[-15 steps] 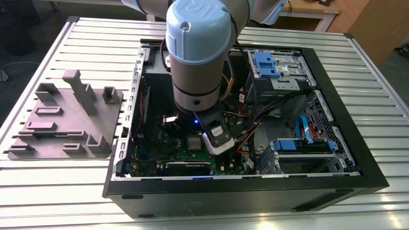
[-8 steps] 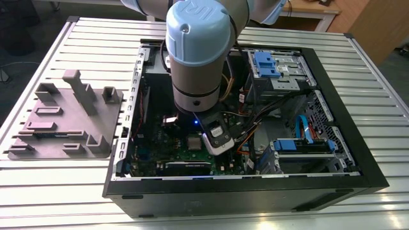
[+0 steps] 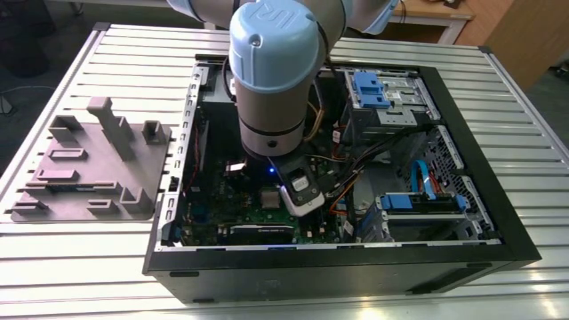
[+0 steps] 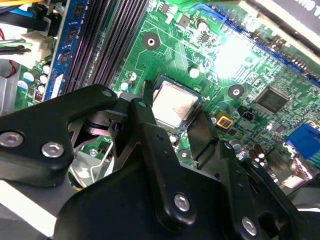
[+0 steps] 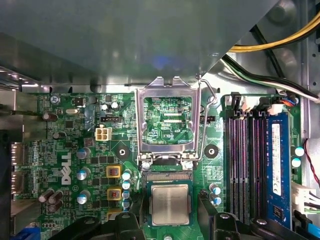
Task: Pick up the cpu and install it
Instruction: 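Place the cpu into insertion slot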
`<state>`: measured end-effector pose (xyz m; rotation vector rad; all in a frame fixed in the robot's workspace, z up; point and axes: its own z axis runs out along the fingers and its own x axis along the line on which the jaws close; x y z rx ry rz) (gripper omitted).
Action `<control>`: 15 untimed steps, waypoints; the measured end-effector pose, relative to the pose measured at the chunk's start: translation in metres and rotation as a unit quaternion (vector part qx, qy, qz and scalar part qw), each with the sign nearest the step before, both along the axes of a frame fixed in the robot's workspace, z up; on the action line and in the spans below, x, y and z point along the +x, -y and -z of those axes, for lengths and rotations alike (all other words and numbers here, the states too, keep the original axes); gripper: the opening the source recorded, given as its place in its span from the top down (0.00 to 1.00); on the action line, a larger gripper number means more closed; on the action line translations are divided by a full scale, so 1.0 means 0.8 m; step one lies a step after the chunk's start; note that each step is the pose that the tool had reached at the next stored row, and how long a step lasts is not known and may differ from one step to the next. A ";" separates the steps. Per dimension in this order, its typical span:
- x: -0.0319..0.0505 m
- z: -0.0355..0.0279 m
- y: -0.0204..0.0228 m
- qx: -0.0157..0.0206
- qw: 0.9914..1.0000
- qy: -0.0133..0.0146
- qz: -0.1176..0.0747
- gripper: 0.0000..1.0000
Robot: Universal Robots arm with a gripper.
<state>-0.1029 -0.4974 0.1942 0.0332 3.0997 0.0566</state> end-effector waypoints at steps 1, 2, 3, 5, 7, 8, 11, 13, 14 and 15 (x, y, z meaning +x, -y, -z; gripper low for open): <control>0.000 0.0000 0.0000 0.000 1.000 0.000 0.000 0.46; 0.000 0.0003 0.0000 0.000 1.000 0.000 0.000 0.46; 0.000 0.0007 -0.0001 0.000 1.000 0.000 0.000 0.46; 0.000 0.0010 -0.0010 0.000 1.000 0.000 0.000 0.46; 0.000 0.0010 -0.0012 0.000 1.000 0.000 0.000 0.46; 0.000 0.0010 -0.0012 0.000 1.000 0.000 0.000 0.46; 0.000 0.0009 -0.0015 0.000 1.000 0.000 0.000 0.46; 0.000 0.0018 -0.0015 0.000 1.000 0.000 0.000 0.46; 0.000 0.0020 -0.0015 0.000 1.000 0.000 0.000 0.46; 0.000 0.0020 -0.0015 0.000 1.000 0.000 0.000 0.46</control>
